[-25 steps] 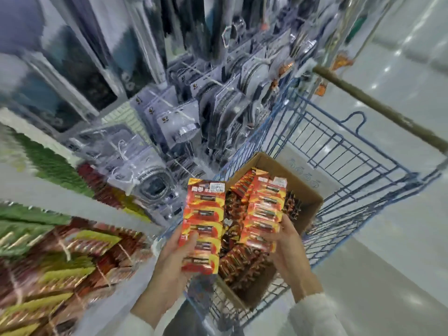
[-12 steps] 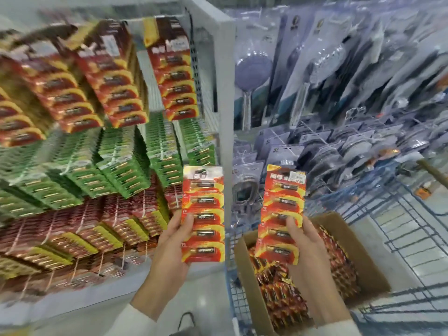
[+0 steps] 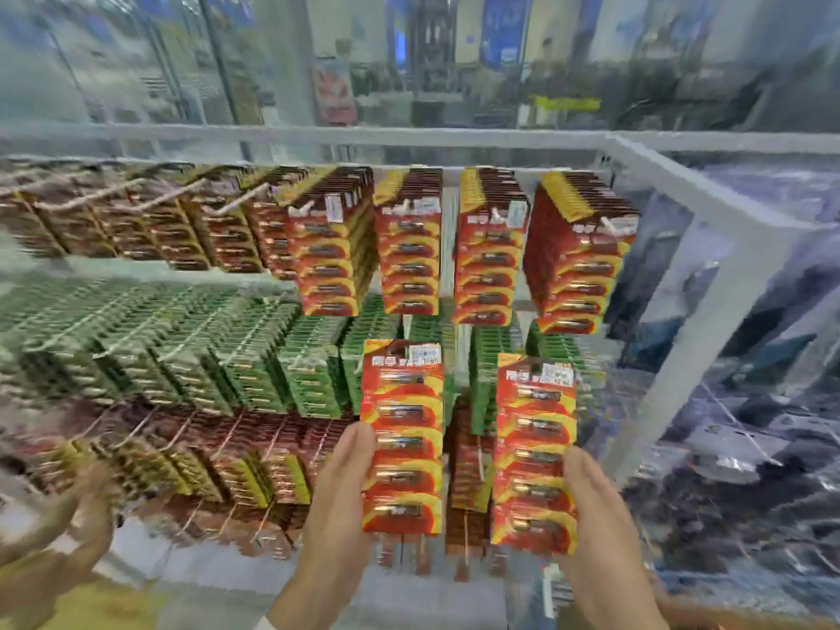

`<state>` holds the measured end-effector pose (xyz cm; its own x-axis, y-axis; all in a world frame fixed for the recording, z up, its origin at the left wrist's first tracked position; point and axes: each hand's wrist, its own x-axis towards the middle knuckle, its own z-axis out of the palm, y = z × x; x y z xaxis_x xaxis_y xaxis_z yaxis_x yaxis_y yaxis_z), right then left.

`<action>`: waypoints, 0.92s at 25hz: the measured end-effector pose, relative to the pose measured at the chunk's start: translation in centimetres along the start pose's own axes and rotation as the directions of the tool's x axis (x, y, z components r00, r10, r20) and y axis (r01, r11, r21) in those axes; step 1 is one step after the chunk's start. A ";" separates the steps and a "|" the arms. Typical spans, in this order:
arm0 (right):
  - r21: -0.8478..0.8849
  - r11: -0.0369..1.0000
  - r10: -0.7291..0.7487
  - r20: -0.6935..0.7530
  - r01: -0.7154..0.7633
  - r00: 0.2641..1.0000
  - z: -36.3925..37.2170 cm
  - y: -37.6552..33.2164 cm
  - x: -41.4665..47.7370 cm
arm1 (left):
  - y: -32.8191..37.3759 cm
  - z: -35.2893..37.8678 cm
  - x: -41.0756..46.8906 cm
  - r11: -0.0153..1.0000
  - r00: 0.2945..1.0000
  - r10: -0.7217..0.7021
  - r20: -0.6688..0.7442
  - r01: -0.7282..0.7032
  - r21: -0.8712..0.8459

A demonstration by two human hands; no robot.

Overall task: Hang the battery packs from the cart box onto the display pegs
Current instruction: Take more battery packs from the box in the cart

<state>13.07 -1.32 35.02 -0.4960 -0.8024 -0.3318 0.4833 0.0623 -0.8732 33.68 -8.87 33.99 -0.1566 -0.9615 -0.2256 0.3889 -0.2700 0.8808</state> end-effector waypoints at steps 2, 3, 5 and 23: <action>-0.001 1.000 0.000 0.005 0.000 1.000 2.5 -0.1 0.4 | 2.4 -1.0 1.6 0.999 0.999 0.041 0.006 -0.041 0.018; 0.002 1.000 0.002 -0.007 -0.002 1.000 3.4 -0.3 0.6 | 3.7 -1.1 2.3 0.997 0.998 0.063 0.029 -0.064 0.039; -0.030 0.999 -0.044 -0.012 0.044 0.999 5.1 -0.6 0.4 | 6.2 -0.4 3.8 0.991 0.989 0.112 0.092 -0.118 0.060; 0.027 0.997 -0.067 -0.122 0.071 0.990 7.3 -0.9 2.5 | 10.1 4.1 11.2 0.974 0.959 0.201 0.200 -0.218 0.065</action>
<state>16.66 -7.68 37.56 -0.6117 -0.7262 -0.3138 0.4665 -0.0108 -0.8844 32.09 -22.16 42.05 -0.2536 -0.9663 0.0440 0.3540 -0.0504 0.9339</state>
